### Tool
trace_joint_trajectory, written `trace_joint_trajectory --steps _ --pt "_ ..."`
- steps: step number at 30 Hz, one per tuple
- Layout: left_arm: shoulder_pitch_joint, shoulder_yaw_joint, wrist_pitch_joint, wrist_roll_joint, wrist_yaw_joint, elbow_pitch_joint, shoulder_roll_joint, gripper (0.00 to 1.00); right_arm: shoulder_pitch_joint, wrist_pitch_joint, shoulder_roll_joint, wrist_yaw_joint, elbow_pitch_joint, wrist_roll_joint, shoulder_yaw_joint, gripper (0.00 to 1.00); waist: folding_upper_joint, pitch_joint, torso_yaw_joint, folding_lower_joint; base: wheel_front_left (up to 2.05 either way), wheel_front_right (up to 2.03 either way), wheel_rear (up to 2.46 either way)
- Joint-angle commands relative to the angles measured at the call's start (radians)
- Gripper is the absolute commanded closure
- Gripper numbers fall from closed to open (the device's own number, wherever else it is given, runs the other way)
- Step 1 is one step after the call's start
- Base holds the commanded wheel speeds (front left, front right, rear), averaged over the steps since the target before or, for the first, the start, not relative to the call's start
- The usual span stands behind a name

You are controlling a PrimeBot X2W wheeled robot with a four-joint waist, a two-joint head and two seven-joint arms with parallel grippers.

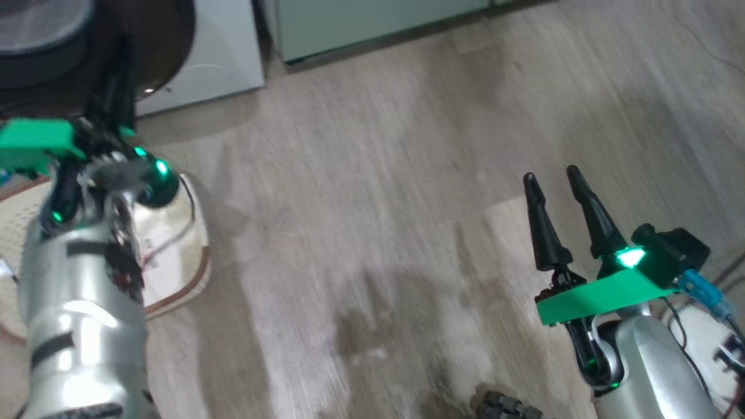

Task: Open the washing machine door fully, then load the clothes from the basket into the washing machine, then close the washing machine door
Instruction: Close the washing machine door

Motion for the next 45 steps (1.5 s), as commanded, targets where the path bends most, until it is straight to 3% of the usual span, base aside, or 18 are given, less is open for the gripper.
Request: trace_joint_trajectory --steps 1,6,11,14,19,20,24,28,34,37,45 --pt "0.009 0.004 0.019 -0.006 -0.009 -0.043 0.017 1.00 -0.003 -0.009 -0.003 0.000 -0.026 -0.009 0.010 0.00 0.0000 -0.043 0.048 0.0000 0.00 0.00 0.00" --pt "0.155 -0.130 0.041 0.152 -0.009 -0.121 0.019 1.00 0.000 -0.009 -0.003 0.000 -0.014 -0.029 -0.009 0.00 0.0000 -0.105 0.125 0.0000 0.00 0.00 0.00" --pt "0.294 -0.297 -0.038 0.391 -0.009 -0.219 0.077 1.00 0.012 -0.009 -0.003 0.000 -0.004 -0.042 -0.042 0.00 0.0000 -0.159 0.200 0.0000 0.00 0.00 0.00" --pt "0.338 -0.351 -0.082 0.457 -0.009 -0.264 0.104 1.00 0.019 -0.009 -0.003 0.000 0.000 -0.051 -0.049 0.00 0.0000 -0.175 0.226 0.0000 0.00 0.00 0.00" --pt "0.442 -0.463 -0.270 0.627 -0.009 -0.345 0.188 1.00 0.038 -0.009 -0.003 0.000 0.005 -0.069 -0.067 0.00 0.0000 -0.223 0.284 0.0000 0.00 0.00 0.00" --pt "0.482 -0.488 -0.356 0.674 -0.009 -0.360 0.208 1.00 0.045 -0.009 -0.003 0.000 0.007 -0.072 -0.075 0.00 0.0000 -0.241 0.300 0.0000 0.00 0.00 0.00" --pt "0.537 -0.529 -0.541 0.793 -0.009 -0.364 0.236 1.00 0.066 -0.009 -0.003 0.000 0.007 -0.084 -0.081 0.00 0.0000 -0.274 0.339 0.0000 0.00 0.00 0.00" --pt "0.566 -0.497 -0.598 0.888 -0.009 -0.387 0.203 1.00 0.088 -0.009 -0.003 0.000 0.000 -0.104 -0.087 0.00 0.0000 -0.296 0.374 0.0000 0.00 0.00 0.00" --pt "0.633 -0.307 -0.601 1.151 -0.009 -0.585 0.079 1.00 0.095 -0.009 -0.003 0.000 -0.024 -0.109 -0.089 0.00 0.0000 -0.306 0.397 0.0000 0.00 0.00 0.00" --pt "0.668 -0.224 -0.601 1.218 -0.009 -0.661 0.028 1.00 0.098 -0.009 -0.003 0.000 -0.031 -0.107 -0.085 0.00 0.0000 -0.309 0.400 0.0000 0.00 0.00 0.00" --pt "0.733 -0.283 -0.601 1.364 -0.009 -0.710 0.005 1.00 0.109 -0.009 -0.003 0.000 -0.040 -0.102 -0.089 0.00 0.0000 -0.309 0.401 0.0000 0.00 0.00 0.00"
